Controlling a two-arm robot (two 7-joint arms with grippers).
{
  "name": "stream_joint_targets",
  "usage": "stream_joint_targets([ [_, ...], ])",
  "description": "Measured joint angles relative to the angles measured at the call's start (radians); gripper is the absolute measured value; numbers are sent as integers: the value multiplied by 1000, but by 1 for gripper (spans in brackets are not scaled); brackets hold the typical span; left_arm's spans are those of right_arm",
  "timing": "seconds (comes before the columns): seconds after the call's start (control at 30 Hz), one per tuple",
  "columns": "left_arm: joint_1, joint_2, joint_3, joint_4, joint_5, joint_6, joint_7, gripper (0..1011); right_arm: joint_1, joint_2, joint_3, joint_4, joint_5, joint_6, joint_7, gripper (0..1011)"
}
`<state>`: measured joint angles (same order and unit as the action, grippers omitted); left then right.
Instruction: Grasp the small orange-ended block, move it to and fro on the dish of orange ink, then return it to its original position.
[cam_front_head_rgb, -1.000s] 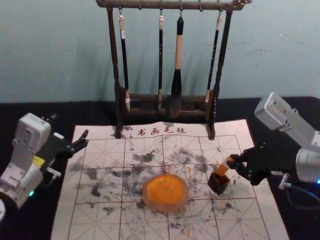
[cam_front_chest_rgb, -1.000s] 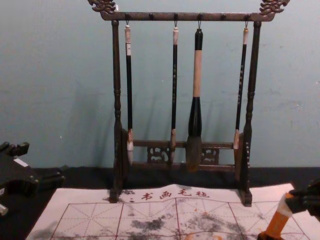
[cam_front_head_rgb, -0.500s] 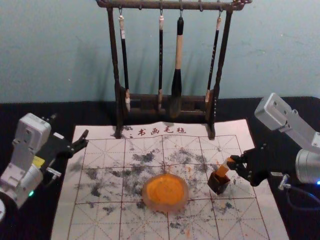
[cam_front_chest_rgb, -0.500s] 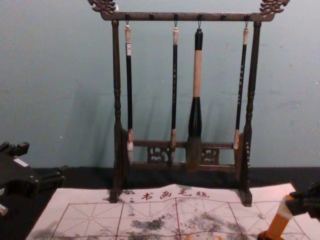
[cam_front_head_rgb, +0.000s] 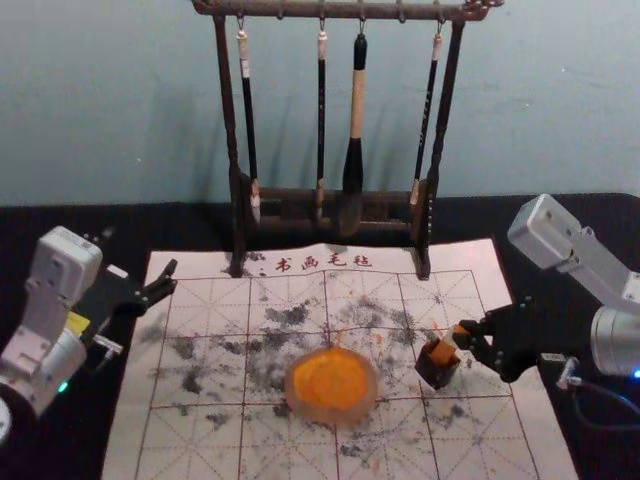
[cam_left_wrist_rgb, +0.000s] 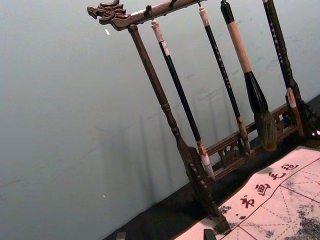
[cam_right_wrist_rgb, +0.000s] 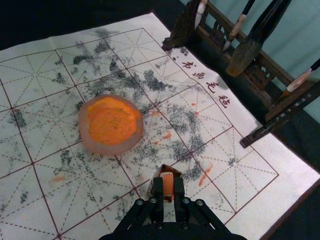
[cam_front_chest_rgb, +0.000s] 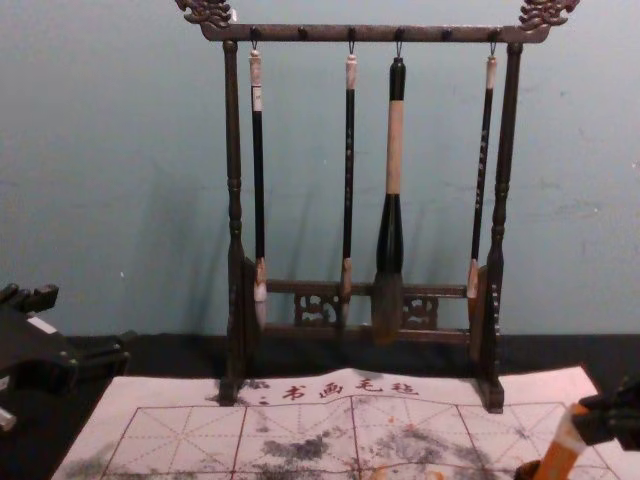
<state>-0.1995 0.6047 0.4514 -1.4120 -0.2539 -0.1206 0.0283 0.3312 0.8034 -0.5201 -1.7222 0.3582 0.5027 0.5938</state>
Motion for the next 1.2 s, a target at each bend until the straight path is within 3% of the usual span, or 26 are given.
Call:
stream_joint_targets([
  [1.2,0,0,0,0,0,0,0,1001,37,-36,-54,63,-38,21,24,87],
])
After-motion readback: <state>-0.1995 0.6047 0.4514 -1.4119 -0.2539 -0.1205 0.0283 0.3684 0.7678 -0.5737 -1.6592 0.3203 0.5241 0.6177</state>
